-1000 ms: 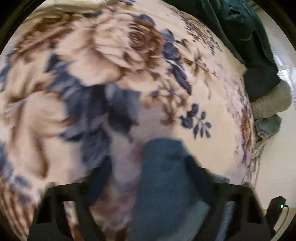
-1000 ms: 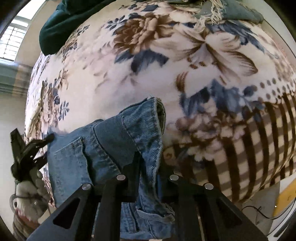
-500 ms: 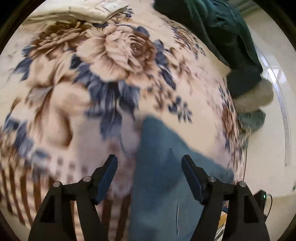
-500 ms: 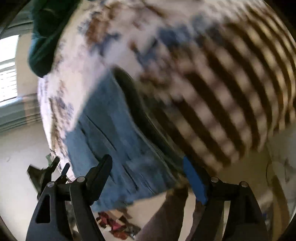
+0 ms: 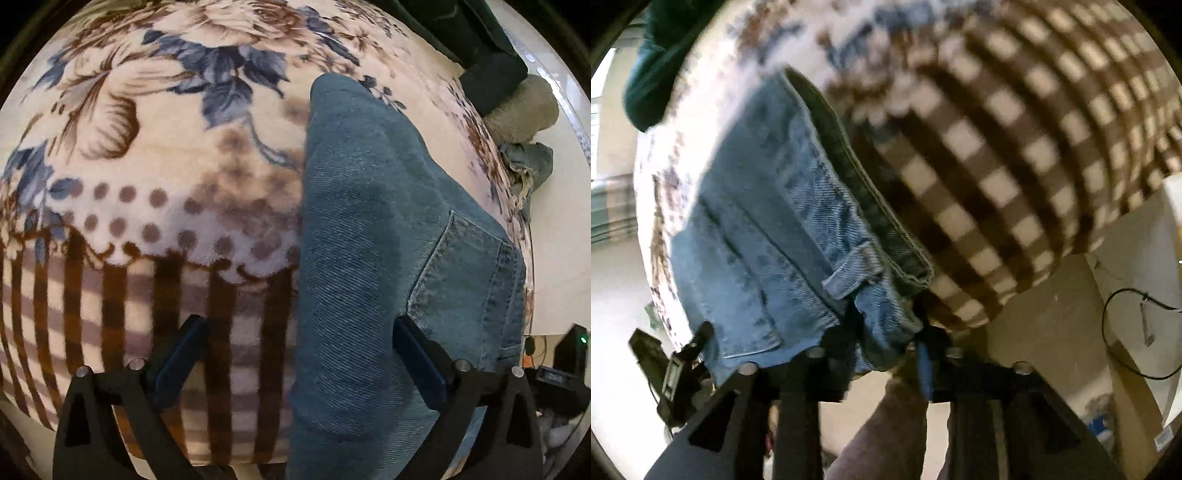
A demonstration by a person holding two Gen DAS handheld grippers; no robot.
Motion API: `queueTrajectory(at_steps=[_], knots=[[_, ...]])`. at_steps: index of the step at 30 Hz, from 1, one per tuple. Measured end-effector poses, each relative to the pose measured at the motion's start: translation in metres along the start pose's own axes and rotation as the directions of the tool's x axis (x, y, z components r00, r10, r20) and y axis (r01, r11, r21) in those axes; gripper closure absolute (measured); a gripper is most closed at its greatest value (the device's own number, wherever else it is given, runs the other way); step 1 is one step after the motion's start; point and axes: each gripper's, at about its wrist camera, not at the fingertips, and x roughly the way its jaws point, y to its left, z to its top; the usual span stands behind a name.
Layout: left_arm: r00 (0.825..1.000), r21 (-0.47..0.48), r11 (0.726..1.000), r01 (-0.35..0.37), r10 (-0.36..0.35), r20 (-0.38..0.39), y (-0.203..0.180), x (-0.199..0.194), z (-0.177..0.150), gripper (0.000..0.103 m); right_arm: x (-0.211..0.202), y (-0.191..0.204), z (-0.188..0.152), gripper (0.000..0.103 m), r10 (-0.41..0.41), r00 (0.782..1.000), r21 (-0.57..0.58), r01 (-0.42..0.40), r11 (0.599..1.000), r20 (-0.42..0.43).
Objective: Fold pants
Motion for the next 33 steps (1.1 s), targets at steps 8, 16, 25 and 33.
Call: queueTrajectory(at_steps=[8,16,25,33], knots=[[0.996,-0.021,0.999,0.036,-0.035,0.084,-0.007,-0.039,0.025,0.000,-0.077,0.070,0.011,0.052,-0.025,0.975,-0.218,0.075,0.973,0.223],[0.997,0.044,0.999,0.015,-0.018,0.078,-0.034,-0.004,0.090,0.000,0.007,0.177,0.069,0.064,-0.024,0.991,-0.380,0.073,0.922,0.132],[1.000,0.040,0.999,-0.005,0.004,0.026,-0.028,0.013,0.086,0.000,0.012,0.178,0.081,0.070,-0.058,0.980,-0.360,0.124,0.925,0.189],[0.997,-0.061,0.995,0.078,-0.077,0.020,-0.007,-0.024,0.037,0.000,-0.069,0.095,-0.010,0.028,0.069,0.964,-0.212,-0.013,0.977,0.258]])
